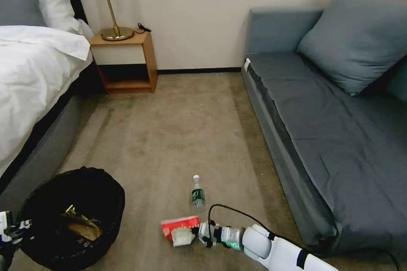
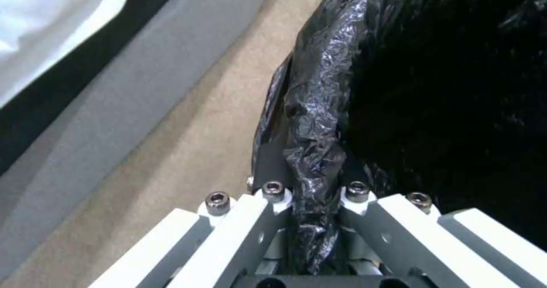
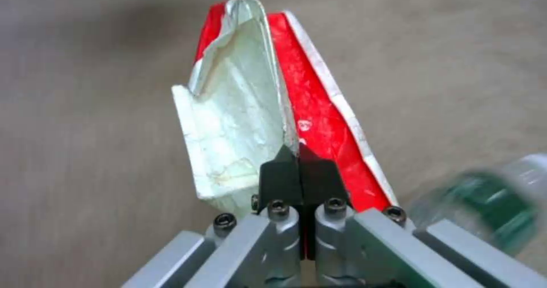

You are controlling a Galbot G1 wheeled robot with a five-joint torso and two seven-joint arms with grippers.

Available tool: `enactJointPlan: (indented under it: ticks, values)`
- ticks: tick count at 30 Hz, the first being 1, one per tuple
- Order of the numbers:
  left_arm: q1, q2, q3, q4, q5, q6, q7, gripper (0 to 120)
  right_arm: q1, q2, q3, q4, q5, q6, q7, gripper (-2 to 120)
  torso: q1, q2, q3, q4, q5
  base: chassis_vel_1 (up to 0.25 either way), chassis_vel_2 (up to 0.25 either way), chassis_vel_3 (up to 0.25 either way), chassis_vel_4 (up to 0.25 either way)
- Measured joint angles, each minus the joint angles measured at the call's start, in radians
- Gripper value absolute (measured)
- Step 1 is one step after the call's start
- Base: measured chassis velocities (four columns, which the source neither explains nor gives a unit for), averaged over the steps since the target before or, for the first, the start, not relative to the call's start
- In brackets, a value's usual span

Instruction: Pick up the trash bin, then pick up the garbage on the floor and place it into the trash bin.

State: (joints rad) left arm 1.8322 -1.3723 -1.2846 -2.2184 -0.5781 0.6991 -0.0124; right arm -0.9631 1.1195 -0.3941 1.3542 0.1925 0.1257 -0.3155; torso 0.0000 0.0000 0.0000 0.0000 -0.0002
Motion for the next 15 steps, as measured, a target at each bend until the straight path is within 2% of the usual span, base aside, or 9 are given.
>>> enactJointPlan:
  ticks: [2, 3, 7, 8, 10, 15]
  values:
    - [0.0, -0.004, 0.006, -0.002, 0.001, 0.0, 0.0, 4, -0.028, -0.004, 0.042, 0.089, 0.088, -0.035, 0.025, 0, 0.0, 0.0, 0.0, -0.0001, 0.0001, 0.0, 0.0, 0.0, 0.0]
    - [0.0, -0.004, 0.006, -0.002, 0.001, 0.0, 0.0, 4, -0.028, -0.004, 0.042, 0.089, 0.088, -0.035, 0.025, 0, 0.0, 0.0, 0.0, -0.0001, 0.0001, 0.0, 0.0, 0.0, 0.0]
    - [0.0, -0.009, 0.009, -0.005, 0.002, -0.002, 0.0, 4, -0.071, -0.003, 0.097, 0.305, 0.324, -0.153, 0.127, 0, 0.0, 0.0, 0.0, 0.0, 0.0, 0.0, 0.0, 0.0, 0.0]
    - [0.0, -0.009, 0.009, -0.005, 0.002, -0.002, 0.0, 4, -0.071, -0.003, 0.097, 0.305, 0.324, -0.153, 0.127, 0, 0.0, 0.0, 0.0, 0.0, 0.0, 0.0, 0.0, 0.0, 0.0]
    - [0.0, -0.011, 0.009, -0.002, 0.002, -0.005, 0.0, 4, -0.078, 0.004, 0.104, 0.407, 0.418, -0.191, 0.179, 0, 0.0, 0.0, 0.0, -0.0001, 0.0001, 0.0, 0.0, 0.0, 0.0]
    - [0.001, -0.015, 0.015, 0.003, 0.002, -0.009, 0.001, 4, -0.062, 0.026, 0.058, 0.547, 0.451, -0.201, 0.223, 0, 0.0, 0.0, 0.0, 0.0, 0.0001, 0.0, 0.0, 0.0, 0.0]
